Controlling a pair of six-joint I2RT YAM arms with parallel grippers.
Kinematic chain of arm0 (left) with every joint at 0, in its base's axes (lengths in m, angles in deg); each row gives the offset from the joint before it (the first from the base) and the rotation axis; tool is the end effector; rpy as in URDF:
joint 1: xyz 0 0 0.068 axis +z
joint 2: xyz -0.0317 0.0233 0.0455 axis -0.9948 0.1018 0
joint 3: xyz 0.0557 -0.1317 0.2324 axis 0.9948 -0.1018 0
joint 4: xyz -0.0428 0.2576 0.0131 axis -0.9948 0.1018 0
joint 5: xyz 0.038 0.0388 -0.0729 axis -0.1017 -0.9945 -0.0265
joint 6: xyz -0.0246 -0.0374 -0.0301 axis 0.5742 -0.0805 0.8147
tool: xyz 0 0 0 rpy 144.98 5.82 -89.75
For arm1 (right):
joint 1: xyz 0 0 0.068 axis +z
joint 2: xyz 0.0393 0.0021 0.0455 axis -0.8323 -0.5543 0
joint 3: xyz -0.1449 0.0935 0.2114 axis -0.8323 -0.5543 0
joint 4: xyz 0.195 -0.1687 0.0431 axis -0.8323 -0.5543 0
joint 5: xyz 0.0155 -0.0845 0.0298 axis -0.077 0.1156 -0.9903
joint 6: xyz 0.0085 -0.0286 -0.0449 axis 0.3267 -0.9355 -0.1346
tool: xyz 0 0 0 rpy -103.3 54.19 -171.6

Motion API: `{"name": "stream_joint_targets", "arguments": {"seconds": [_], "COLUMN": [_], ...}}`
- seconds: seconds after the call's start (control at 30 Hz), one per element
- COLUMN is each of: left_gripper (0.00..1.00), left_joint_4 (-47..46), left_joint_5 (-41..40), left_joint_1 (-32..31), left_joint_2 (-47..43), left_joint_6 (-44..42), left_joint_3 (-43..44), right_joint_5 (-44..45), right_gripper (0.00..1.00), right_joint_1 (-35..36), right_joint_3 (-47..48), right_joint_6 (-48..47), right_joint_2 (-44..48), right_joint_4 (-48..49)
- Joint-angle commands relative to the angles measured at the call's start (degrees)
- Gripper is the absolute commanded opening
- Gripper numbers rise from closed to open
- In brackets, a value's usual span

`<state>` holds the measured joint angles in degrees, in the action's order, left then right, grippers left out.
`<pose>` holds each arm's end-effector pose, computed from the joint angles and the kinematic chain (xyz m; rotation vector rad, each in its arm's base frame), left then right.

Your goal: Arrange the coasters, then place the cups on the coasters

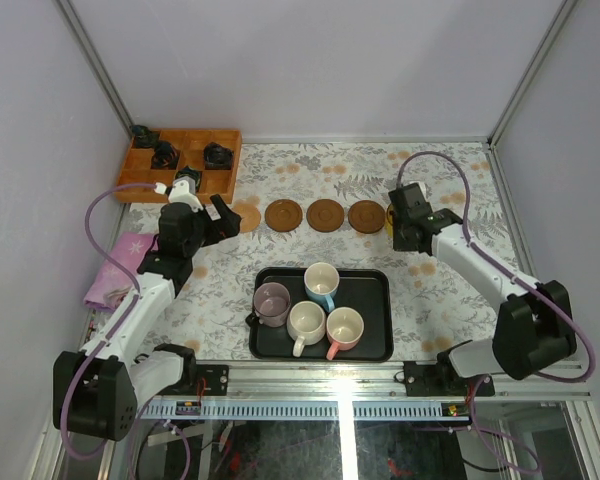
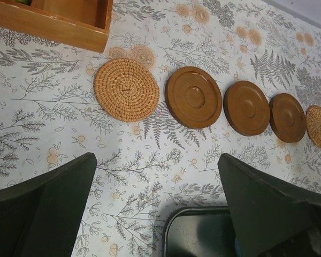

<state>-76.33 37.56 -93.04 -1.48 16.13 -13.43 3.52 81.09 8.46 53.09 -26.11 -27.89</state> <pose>0.2348 -0.0380 0.2585 -0.2332 2.0000 -0.4010 0.2634 0.1094 0.2519 0.0245 2.4432 -0.0472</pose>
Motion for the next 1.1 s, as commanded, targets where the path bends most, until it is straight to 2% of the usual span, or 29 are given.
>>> {"name": "stream_joint_targets", "arguments": {"seconds": [0.0, 0.23, 1.07], "left_gripper": [0.97, 0.97, 0.98], "left_joint_4": [-0.3, -0.5, -0.7], "left_joint_5": [-0.1, 0.3, 0.5], "left_joint_1": [0.1, 0.1, 0.1], "left_joint_2": [0.1, 0.0, 1.0], "left_joint_6": [-0.8, -0.4, -0.7], "left_joint_3": [1.0, 1.2, 1.1], "right_joint_5": [-3.4, -8.6, -9.5], "right_gripper": [0.0, 0.0, 0.0], "right_joint_1": [-6.5, -12.3, -16.1], "right_joint_3": [4.3, 6.6, 9.1], "right_joint_6": [-7.5, -9.4, -9.3], "right_joint_2": [-2.3, -8.6, -17.8], "right_joint_4": [8.9, 14.0, 17.9]}}
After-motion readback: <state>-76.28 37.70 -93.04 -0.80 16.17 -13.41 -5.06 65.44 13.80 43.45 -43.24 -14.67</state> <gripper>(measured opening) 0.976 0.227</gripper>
